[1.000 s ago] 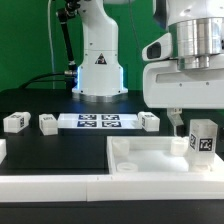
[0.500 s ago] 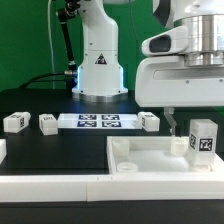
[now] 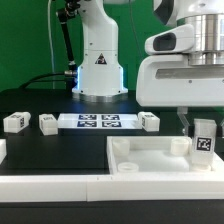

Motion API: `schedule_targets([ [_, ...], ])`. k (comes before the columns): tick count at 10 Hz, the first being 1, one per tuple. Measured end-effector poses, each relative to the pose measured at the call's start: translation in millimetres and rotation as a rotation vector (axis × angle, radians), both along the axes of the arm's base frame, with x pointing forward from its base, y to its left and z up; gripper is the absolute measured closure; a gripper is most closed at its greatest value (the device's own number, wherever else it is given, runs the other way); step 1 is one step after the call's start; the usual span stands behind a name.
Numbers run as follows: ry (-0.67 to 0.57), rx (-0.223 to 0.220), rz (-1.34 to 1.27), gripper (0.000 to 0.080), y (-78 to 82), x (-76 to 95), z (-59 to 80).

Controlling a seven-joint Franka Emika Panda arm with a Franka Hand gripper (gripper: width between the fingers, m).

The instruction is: Assemble square table

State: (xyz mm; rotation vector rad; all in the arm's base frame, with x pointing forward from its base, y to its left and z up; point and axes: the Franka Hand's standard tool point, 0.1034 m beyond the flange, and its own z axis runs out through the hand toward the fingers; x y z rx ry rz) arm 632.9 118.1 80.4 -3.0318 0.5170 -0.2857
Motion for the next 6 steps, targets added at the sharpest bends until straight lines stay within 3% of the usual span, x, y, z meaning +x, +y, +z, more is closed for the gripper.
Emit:
schedule_targets([
  [2,0.004,0.024,-0.130,0.0508,-2.2,-0.2,-0.6],
  [5,0.041,0.172,-0.782,0.0508,-10.2,-5.0,-2.8],
  [6,0.058,0.202,-0.914,0.0508,-12.1,-5.5,-3.3],
])
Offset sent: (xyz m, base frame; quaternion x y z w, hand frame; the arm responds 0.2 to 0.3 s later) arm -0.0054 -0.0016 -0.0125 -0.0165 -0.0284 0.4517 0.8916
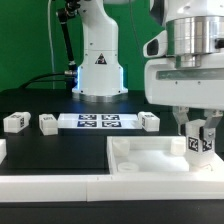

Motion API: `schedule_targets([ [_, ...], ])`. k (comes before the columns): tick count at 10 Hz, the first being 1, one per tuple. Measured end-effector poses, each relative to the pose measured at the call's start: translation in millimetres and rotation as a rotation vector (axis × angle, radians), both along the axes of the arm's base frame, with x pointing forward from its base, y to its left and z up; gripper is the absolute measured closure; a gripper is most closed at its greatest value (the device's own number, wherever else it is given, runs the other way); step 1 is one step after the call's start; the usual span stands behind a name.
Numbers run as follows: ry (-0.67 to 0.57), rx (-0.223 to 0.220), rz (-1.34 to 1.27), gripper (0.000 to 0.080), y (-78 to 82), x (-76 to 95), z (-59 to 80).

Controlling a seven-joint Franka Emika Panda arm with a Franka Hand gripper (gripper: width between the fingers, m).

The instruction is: Assemble square table

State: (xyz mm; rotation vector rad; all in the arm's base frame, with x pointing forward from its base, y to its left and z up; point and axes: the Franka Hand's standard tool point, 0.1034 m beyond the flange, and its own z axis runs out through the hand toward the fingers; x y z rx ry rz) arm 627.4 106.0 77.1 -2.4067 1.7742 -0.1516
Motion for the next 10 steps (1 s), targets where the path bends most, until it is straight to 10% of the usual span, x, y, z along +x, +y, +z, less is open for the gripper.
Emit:
schedule_targets([
  [4,0.027,0.057,-0.262,0.0506,1.7,-2.9,-0.4],
  [5,0.031,0.040,-0.194,0.0506,2.9,-4.4,-1.6],
  [7,0.107,-0.083,0.226,0.0210,12.7,-6.8,-3.2],
  [10,0.087,-0.112,0.471,0.0163,13.6,-1.2,-3.2],
])
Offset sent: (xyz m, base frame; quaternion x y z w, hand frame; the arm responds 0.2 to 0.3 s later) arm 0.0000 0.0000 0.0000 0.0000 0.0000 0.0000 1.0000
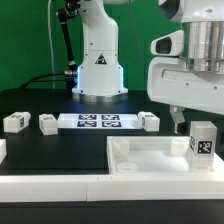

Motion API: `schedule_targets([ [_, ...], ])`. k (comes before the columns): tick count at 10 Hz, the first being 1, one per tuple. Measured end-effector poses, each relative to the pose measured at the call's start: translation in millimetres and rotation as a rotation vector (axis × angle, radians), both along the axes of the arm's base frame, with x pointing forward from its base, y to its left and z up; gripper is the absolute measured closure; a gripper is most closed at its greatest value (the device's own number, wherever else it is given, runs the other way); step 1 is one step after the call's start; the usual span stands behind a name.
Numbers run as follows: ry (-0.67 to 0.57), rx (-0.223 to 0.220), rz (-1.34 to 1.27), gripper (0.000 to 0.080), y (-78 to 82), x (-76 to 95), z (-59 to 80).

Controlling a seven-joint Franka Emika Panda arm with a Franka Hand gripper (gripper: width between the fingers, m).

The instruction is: Assemble square table

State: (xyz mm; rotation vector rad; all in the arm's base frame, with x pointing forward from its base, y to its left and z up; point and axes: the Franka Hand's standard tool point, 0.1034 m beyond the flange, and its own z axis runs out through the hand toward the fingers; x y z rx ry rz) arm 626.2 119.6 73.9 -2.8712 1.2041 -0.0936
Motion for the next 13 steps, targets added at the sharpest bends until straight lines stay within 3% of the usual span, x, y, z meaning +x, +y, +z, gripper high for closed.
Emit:
schedule_targets([
  [2,0.000,-0.012,0.128,0.0152,-0.5,0.1,-0.1],
  [4,-0.005,-0.086,0.513,0.0151,1.1,2.5,1.5],
  [6,-0.004,-0.100,0.627,0.0151,1.4,3.1,1.9],
  [8,-0.005,-0.099,0.618,0.0380,1.2,3.1,1.9],
  [9,-0.004,-0.099,0.618,0.0380,1.2,3.1,1.9],
  [10,-0.005,-0.099,0.616,0.0512,1.2,3.2,1.9],
  [13,-0.013,-0.076,0.362,0.0511,1.7,2.5,1.1],
])
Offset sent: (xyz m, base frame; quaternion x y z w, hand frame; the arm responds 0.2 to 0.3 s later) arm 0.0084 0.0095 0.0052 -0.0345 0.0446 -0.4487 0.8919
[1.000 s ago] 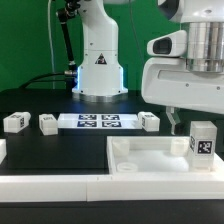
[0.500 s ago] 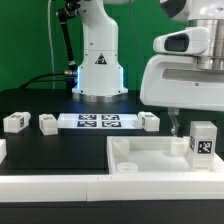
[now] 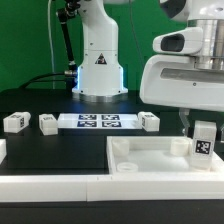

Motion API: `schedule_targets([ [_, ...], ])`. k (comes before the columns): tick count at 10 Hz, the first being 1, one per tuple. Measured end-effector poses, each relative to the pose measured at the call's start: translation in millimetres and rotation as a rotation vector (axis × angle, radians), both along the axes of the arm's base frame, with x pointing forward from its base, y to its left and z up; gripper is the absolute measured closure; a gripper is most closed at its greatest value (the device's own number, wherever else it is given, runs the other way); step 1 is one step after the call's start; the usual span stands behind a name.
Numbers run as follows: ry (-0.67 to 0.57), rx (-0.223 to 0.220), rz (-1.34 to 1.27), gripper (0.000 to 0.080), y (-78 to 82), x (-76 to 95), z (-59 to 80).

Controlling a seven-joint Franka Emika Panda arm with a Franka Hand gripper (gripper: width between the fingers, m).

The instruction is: Assemble square table

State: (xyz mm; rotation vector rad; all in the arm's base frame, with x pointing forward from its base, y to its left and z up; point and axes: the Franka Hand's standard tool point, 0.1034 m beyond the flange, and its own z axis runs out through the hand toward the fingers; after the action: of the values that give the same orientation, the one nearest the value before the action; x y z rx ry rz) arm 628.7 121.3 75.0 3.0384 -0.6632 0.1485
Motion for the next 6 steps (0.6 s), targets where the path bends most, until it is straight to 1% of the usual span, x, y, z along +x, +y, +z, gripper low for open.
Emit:
schedule_targets([
  [1,-0.023,0.017,-0.208,0.0511,-0.6,-0.6,-0.4],
  [2,-0.024,0.030,-0.284,0.0511,-0.6,-0.8,-0.4],
  [3,-0.023,0.076,-0.481,0.0511,-1.8,-1.1,-0.9],
  [4,-0.013,0.133,-0.679,0.0511,-3.0,-1.4,-1.2],
  [5,-0.002,0.171,-0.794,0.0511,-4.8,-0.9,-1.1],
  [6,0.010,0.207,-0.967,0.0511,-6.7,-0.6,-1.2],
])
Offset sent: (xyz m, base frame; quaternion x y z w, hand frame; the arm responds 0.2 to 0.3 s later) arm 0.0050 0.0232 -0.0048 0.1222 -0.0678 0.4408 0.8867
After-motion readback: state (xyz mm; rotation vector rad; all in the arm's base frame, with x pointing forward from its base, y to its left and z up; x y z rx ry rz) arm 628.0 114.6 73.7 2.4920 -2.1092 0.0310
